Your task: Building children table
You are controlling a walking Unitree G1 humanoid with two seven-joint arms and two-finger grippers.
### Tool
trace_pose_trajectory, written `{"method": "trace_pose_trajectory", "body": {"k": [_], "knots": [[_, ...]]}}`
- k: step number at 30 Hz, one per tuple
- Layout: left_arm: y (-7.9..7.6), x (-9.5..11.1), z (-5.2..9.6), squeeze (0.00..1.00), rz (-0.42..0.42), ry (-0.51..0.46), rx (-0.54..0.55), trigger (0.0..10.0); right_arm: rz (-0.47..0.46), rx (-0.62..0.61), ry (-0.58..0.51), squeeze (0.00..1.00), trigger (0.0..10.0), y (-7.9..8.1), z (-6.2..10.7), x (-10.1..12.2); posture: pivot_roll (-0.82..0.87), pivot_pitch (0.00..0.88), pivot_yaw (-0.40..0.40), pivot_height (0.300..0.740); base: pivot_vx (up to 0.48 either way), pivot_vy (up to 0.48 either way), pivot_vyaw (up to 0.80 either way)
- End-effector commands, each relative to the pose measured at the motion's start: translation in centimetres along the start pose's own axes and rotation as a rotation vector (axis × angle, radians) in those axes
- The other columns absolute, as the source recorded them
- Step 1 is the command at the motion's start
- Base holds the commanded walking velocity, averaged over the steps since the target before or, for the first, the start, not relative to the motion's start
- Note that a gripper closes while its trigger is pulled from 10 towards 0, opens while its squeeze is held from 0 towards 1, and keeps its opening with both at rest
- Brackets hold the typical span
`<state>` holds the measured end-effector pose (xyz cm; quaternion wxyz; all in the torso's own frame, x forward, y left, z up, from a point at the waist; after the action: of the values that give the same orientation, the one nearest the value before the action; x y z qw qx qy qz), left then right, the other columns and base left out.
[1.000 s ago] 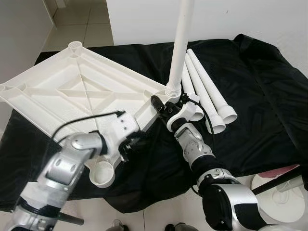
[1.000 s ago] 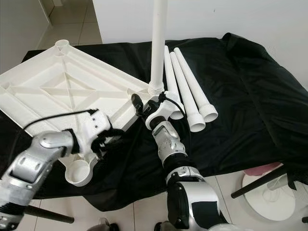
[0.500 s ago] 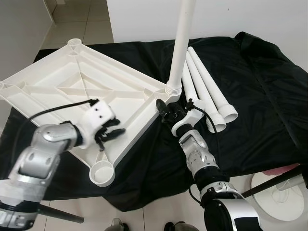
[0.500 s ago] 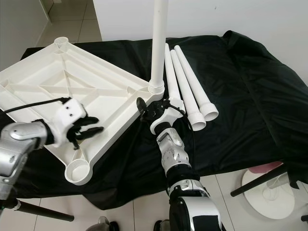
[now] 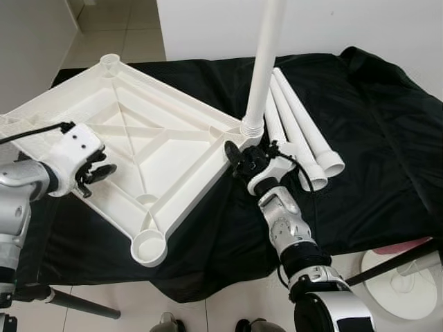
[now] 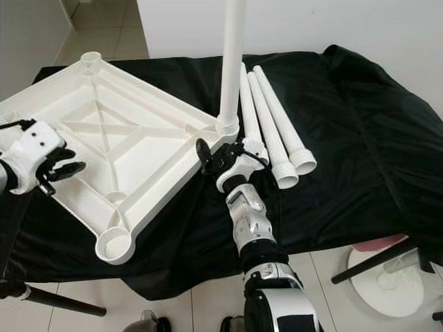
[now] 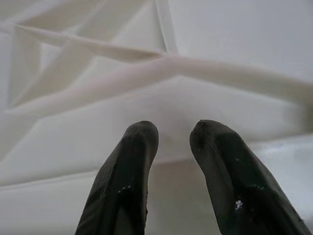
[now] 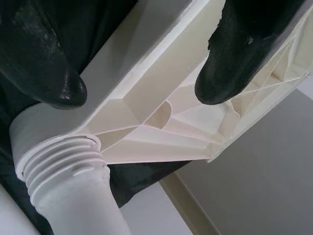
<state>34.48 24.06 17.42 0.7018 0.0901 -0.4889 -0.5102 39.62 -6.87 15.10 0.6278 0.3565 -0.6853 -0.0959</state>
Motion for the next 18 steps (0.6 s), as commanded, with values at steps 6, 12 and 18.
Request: {"method": "trace_pose_trajectory", "body": {"k": [6,12,18], "knots": [[-0.8,0.5,-2.6,0.0,-0.091,0.043,0.21,10.0,-0.024,0.027,0.042,0.0,10.0,1.6,-1.3,-0.9,0.05,0.109,-0.002,0.74,0.0,0.0,0.0],[-3.5,1.9,-3.8,0.0,-0.138,-0.018,0.095,10.0,-0.046,0.017,0.062,0.0,10.0,1.7,-1.6,-1.4,0.05,0.102,0.006,0.74,0.0,0.0,0.0],[-5.1,2.6,-4.3,0.0,-0.168,-0.046,0.04,10.0,-0.056,0.007,0.071,0.0,10.0,1.6,-1.8,-1.7,0.05,0.102,0.011,0.74,0.0,0.0,0.0]]}}
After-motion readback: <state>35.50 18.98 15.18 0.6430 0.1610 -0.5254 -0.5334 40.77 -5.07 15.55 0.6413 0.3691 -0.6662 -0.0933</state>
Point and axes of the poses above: a point about 5 cm out from each wrist's last joint towards the gripper, its own z axis pointing back from the gripper into the wrist, its own x axis along the axis of the wrist's last joint, y = z × x, the point moved 4 cm from there along -z, pointing out of the wrist towards the gripper, and after that the axes turned 9 degrees about -z, right-handed, at the moved point
